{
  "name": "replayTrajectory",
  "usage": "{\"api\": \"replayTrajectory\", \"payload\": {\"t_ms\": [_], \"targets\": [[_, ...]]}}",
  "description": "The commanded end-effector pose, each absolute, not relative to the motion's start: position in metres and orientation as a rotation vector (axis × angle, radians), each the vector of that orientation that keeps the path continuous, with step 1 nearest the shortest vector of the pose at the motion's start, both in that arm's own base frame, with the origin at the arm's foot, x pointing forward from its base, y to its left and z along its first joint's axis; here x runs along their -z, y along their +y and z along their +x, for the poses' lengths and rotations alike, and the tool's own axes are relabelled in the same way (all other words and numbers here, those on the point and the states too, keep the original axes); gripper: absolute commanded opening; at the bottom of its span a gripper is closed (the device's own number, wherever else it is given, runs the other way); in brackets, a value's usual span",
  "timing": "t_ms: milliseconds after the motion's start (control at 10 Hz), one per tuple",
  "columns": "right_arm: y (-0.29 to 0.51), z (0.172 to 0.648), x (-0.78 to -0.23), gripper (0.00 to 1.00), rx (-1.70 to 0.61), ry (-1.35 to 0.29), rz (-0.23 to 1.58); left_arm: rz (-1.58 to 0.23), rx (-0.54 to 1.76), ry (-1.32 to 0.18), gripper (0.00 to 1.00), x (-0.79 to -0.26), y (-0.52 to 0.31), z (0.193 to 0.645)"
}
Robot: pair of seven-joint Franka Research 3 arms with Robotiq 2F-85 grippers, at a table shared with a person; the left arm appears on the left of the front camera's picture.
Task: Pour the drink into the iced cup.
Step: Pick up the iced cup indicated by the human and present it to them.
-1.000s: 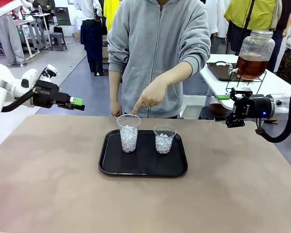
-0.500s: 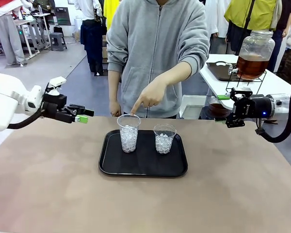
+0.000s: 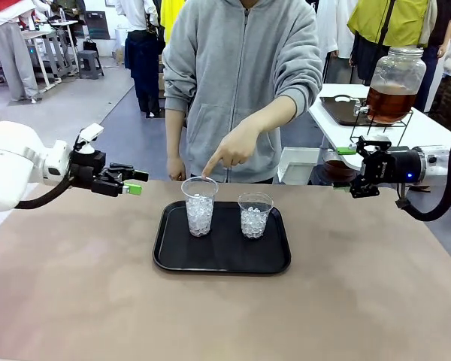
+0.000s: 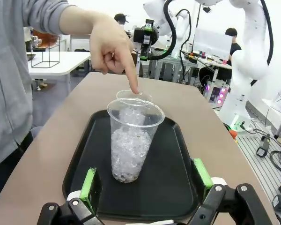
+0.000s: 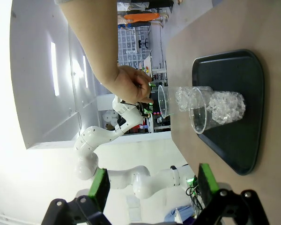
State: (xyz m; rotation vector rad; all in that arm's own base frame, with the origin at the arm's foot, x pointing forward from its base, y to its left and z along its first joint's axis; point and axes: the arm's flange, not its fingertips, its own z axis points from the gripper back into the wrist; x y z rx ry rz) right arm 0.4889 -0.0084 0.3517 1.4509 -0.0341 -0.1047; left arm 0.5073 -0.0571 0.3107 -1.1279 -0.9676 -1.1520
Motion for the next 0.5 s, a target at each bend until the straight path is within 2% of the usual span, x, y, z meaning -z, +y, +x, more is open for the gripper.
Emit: {"api": "replayTrajectory", "payload": {"t_ms": [0, 400], "targets": [[-0.008, 0.490, -0.352, 1.00, 0.106, -0.041, 1.445, -1.142, 1.161, -0.949, 1.00, -0.313, -0.056, 0.508], [-0.008, 0.490, -0.352, 1.00, 0.106, -0.041, 1.445, -1.045, 1.285, -1.077, 1.00, -0.287, -0.075, 0.507]]}}
